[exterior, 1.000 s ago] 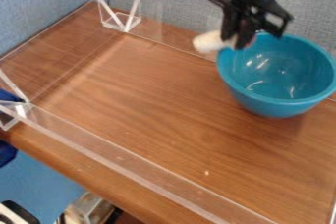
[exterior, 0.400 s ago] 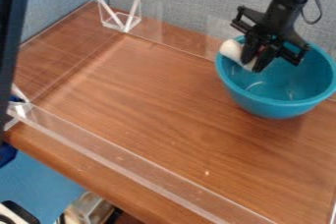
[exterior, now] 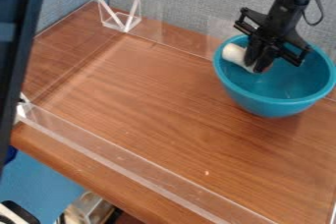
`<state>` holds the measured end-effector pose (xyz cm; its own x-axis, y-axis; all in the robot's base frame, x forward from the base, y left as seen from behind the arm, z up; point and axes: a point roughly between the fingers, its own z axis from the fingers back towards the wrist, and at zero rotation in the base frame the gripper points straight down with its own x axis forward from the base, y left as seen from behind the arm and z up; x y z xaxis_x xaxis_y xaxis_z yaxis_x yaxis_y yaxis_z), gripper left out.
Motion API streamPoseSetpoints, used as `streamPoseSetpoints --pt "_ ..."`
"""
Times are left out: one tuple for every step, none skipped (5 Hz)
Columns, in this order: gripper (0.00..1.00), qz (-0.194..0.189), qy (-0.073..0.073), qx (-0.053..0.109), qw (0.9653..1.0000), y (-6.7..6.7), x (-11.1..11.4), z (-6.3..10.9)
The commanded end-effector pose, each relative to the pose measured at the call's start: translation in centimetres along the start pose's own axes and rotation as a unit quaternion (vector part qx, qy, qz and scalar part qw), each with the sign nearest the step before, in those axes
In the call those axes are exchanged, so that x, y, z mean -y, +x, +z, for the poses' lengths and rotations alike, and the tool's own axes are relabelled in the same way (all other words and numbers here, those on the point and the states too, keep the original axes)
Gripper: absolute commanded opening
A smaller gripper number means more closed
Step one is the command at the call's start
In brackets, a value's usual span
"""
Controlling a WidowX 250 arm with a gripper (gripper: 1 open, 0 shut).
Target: Put the mushroom in the blue bowl
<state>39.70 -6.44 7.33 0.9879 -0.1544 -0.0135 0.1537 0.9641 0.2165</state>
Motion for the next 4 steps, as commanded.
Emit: streamPoseSetpoints --pt "0.0 0.026 -0.001 0.026 0.9993 0.6 -2.4 1.8" --pt "0.0 -0.01 0.001 0.031 0.9995 1.2 -2.0 1.8" --pt "0.0 -0.043 0.003 0.037 0.9984 2.0 -1.5 1.6" --pt "0.0 -0.032 0.0 0.029 0.9991 2.3 -0.7 -0.4"
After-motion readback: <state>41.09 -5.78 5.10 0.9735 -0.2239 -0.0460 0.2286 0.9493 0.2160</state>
